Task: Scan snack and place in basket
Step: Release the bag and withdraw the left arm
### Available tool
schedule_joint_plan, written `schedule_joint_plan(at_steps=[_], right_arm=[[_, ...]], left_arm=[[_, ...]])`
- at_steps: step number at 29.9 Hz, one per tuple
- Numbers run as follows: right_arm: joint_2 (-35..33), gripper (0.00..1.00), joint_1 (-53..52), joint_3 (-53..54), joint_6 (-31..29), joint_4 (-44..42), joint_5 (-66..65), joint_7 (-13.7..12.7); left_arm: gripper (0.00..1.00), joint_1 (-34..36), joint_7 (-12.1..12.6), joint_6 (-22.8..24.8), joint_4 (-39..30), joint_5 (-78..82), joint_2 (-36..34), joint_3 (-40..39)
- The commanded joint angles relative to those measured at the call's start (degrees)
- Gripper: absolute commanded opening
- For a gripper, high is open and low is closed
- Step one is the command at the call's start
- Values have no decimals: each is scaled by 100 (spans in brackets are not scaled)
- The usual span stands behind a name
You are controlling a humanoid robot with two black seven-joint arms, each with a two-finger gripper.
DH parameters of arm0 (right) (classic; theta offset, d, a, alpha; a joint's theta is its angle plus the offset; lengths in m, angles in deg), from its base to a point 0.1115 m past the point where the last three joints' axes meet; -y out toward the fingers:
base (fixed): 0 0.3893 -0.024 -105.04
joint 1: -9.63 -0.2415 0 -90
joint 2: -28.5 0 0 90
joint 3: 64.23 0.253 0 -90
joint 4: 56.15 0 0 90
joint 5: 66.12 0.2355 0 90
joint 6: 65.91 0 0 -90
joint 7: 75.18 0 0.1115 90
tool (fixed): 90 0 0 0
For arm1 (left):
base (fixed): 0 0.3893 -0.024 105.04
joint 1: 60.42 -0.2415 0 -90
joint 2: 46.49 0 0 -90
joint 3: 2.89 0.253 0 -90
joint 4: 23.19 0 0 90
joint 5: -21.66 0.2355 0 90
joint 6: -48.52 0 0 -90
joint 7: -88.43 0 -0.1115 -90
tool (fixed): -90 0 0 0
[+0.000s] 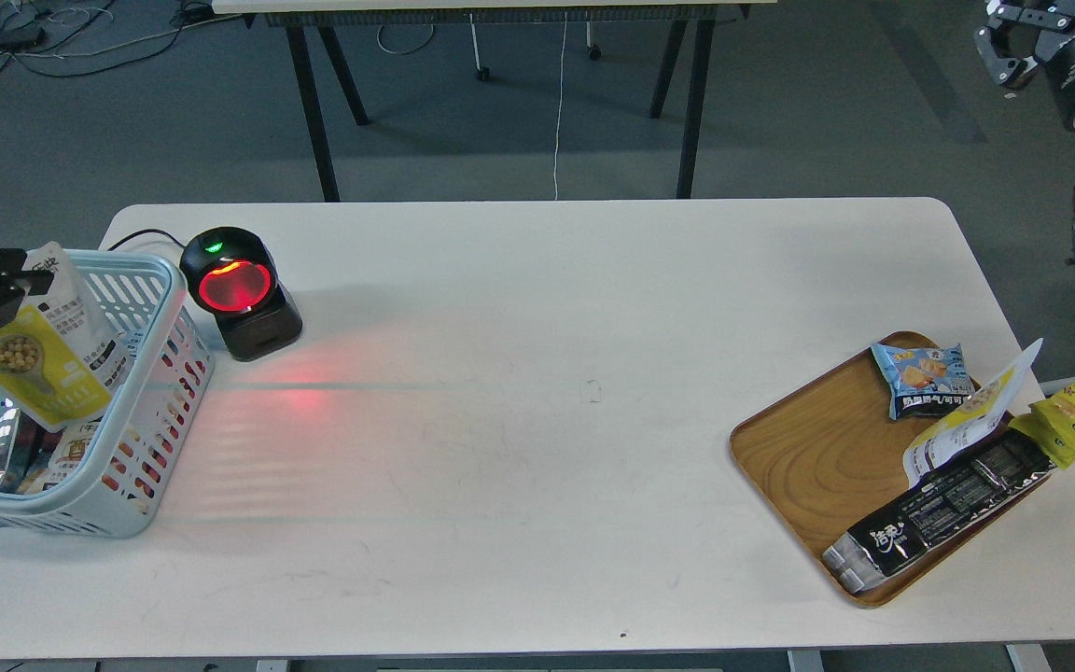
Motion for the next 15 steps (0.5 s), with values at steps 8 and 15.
schedule_joint_plan(at_steps=[8, 15], right_arm=[[43, 99, 21, 696, 42, -49, 0, 0], [157, 99, 249, 766, -229, 4, 26, 0]], left_arm=[[100, 43, 328, 242, 1255, -5826, 1422, -788], [100, 52, 699, 643, 2967, -8569, 3355, -1430]])
